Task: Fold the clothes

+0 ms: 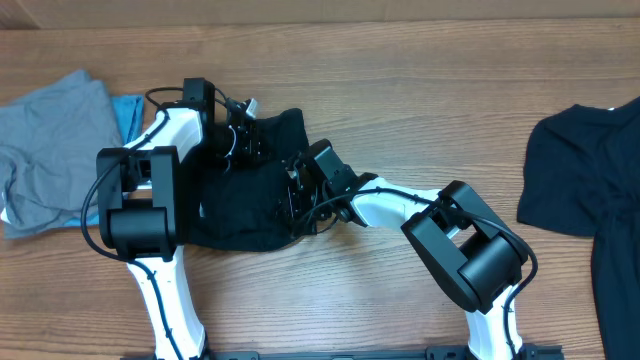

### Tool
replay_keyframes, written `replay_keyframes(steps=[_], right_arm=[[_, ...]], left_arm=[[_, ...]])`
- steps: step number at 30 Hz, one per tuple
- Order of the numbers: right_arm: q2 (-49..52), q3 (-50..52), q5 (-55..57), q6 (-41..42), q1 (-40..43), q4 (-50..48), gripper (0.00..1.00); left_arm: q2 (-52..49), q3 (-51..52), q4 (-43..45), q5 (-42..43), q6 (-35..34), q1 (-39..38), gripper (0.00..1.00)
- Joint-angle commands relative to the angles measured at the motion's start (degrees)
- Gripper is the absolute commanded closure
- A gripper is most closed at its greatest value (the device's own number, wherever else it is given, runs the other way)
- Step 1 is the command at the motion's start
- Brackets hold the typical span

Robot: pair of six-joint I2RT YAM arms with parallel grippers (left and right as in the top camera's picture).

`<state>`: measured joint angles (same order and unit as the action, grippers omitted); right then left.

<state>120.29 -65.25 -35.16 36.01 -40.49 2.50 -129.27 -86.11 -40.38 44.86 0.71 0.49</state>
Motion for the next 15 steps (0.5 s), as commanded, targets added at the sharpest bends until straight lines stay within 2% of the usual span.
replay_keyframes(steps=[1, 4, 8, 11, 15], right_arm=[[3.72, 1.55, 2.45, 0.07, -0.98, 1.16, 0.96], [3.72, 1.55, 2.43, 0.04, -0.98, 1.18, 0.96], [3.72, 1.55, 2.45, 0.04, -0.98, 1.07, 0.96], [3.72, 1.55, 2.43, 0.07, -0.98, 0.85, 0.96], [3.72, 1.55, 2.43, 0.07, -0.98, 0.72, 0.96]], left_arm=[[-1.84, -3.15, -2.99, -1.05, -1.53, 0.85, 0.96], [3.02, -8.02, -5.09, 3.56, -1.57, 0.81, 0.96], [7.85, -11.41, -4.15, 4.07, -2.27, 0.09, 0.96], [8.28, -11.82, -2.49, 4.07, -6.10, -0.04, 0.96], [6.54, -11.26, -1.07, 4.07, -7.30, -0.52, 0.96]])
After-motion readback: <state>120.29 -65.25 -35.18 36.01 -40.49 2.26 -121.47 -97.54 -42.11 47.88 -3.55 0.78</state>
